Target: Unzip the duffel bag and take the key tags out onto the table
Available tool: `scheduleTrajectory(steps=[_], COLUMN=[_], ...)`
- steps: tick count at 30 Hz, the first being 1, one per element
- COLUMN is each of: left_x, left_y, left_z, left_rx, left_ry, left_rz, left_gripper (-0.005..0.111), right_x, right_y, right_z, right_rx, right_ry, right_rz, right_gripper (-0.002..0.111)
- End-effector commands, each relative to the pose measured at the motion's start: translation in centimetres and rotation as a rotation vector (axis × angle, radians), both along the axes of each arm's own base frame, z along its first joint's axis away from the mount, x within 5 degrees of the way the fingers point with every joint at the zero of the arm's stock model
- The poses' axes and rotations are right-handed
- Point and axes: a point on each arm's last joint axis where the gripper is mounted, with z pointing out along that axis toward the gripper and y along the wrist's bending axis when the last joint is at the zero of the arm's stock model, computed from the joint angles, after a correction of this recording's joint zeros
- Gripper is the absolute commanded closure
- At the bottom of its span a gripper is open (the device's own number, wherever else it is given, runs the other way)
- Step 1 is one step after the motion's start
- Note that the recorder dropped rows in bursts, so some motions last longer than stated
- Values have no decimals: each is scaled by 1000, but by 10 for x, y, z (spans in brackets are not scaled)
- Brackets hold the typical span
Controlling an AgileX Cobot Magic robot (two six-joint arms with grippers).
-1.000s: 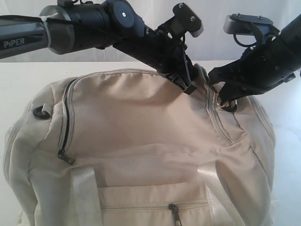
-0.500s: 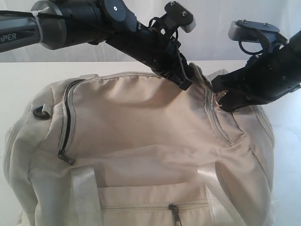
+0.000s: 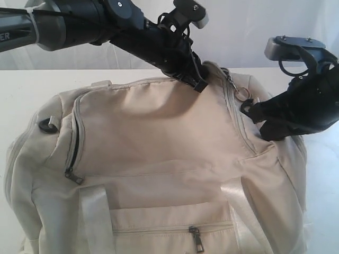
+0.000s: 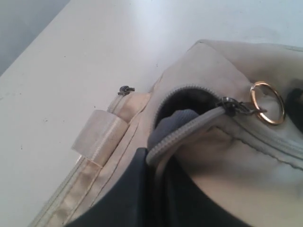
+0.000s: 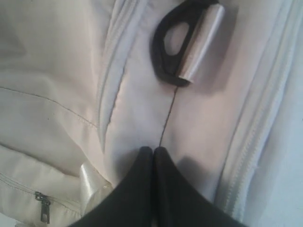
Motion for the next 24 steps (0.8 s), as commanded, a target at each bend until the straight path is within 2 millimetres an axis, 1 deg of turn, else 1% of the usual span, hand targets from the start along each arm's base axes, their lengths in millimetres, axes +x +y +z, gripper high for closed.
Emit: scheduleTrajectory(steps=[1, 5, 7, 9, 12, 14, 16, 21, 24], left_x=[-4, -7, -8, -10, -11, -12, -12, -16, -17], left_y=[2, 2, 2, 2, 2, 2, 3, 5, 6], left_z=[7, 5, 4, 3, 4, 6, 11, 24, 26], left_rx=[-4, 9, 16, 22, 21, 8, -6, -24, -20], left_ry=[8, 37, 54, 68, 79, 81, 75, 43, 40], left_rz=[-12, -36, -50, -61, -65, -56, -45, -36, -40], left_gripper=[107, 107, 107, 107, 107, 107, 107, 107, 107], right_x=[1, 8, 14, 19, 25, 28, 32, 46, 55], right_y=[-3, -6, -7, -8, -6, -4, -3, -1, -2], right_z=[8, 28, 35, 36, 31, 26, 21, 8, 3], right_rx=[-20, -42, -50, -53, -88, -101, -111, -104, -137], right_ry=[-81, -267, -343, -391, -417, -420, -413, -423, -462], right_rz=[-8, -31, -43, -49, 39, 86, 115, 142, 148], right_gripper=[108, 107, 100, 90, 67, 55, 52, 53, 53])
